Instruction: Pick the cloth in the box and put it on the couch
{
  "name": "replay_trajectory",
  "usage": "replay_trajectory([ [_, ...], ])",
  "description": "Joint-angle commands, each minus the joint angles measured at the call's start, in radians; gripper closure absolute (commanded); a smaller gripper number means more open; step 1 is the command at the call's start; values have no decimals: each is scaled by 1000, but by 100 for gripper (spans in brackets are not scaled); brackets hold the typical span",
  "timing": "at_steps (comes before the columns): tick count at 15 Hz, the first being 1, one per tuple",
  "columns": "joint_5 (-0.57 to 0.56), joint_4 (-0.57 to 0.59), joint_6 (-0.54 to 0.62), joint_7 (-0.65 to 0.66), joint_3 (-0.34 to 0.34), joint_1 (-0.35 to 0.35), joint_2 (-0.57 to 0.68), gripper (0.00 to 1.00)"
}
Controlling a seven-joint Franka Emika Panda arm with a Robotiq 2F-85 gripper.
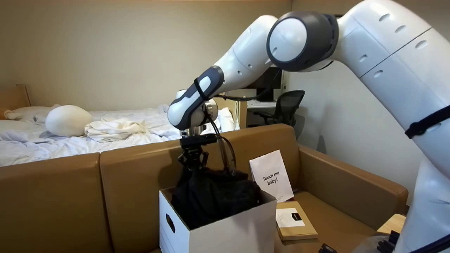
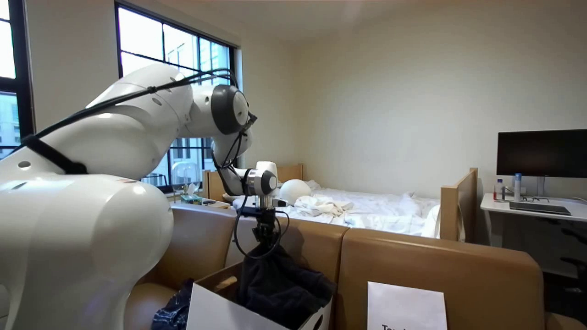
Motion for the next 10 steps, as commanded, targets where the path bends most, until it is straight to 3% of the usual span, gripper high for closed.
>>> replay_trajectory([
  [1,-6,-238,81,59,-3,-19,-228,93],
  [3,-8,-326,75,31,2,-43,-321,93],
  [4,-16,-178,42,36,13,-38,-180,94],
  [5,-16,-205,40,36,15,-45,-210,89],
  [10,-14,-185,41,34,22,-42,-171,89],
])
